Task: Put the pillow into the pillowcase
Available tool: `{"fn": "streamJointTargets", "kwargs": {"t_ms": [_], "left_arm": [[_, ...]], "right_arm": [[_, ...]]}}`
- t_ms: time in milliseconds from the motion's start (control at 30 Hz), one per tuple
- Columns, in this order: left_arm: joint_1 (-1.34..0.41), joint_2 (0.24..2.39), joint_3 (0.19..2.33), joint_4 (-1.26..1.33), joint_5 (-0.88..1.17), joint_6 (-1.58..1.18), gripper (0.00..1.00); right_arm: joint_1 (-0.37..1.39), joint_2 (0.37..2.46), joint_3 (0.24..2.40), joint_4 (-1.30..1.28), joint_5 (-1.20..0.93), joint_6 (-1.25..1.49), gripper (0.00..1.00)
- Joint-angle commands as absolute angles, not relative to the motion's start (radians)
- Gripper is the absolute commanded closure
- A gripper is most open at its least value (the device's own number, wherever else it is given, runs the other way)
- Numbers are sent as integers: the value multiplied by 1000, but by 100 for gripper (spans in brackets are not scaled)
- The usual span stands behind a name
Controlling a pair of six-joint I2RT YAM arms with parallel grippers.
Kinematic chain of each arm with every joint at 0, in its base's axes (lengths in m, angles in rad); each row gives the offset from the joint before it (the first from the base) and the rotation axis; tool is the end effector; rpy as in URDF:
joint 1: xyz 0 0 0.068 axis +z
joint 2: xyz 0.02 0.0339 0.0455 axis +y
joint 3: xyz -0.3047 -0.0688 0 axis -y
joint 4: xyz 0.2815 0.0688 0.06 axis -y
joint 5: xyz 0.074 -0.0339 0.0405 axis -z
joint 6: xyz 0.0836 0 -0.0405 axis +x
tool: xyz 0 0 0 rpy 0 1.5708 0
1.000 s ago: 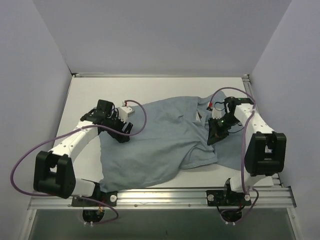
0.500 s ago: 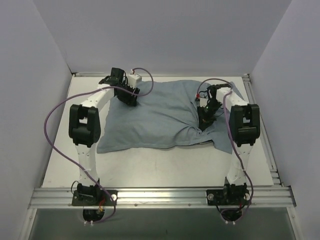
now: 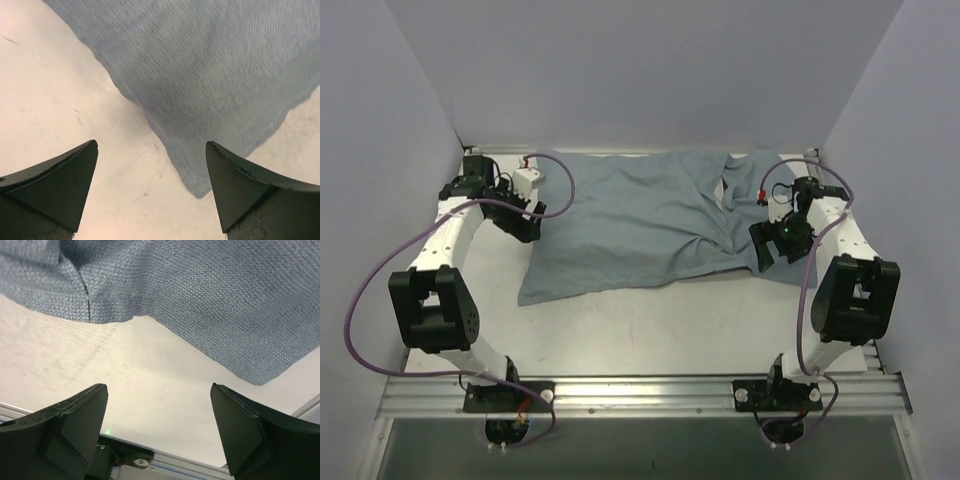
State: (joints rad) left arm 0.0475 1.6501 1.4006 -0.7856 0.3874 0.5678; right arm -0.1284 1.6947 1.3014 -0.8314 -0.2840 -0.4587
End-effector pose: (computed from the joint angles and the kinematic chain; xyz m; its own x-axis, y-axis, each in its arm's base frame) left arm 0.4101 -0.0121 0.2757 -0.6442 0.4679 -0.6050 0.5872 0.8094 0.0006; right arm 0.3927 -0.0271 0.2183 -0.8492 -0.3189 -0.4209 -0.3874 0.9179 0.0861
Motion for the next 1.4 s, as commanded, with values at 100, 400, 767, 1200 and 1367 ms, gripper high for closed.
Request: {"fn": "streamJointTargets", "kwargs": {"t_ms": [100,400,767,1200,1367], "left_arm": [[81,1635,1227,-917,454,759,3],[86,1741,1177,-882,434,785,3],[86,1695,996,-925,417,913,3],[167,1714,1133,-914,472,786,100],[224,1602,1299,-917,602,713,100]], "right_arm": [[-98,1733,1227,-658,-213,-653,12],[-6,1848,1135,-379,-88,-752,13],[63,1881,1117,-399,-51,-807,45],[-104,1743,1247,-592,-175,-752,100],[-135,1611,1318,-641,-215,-691,100]]}}
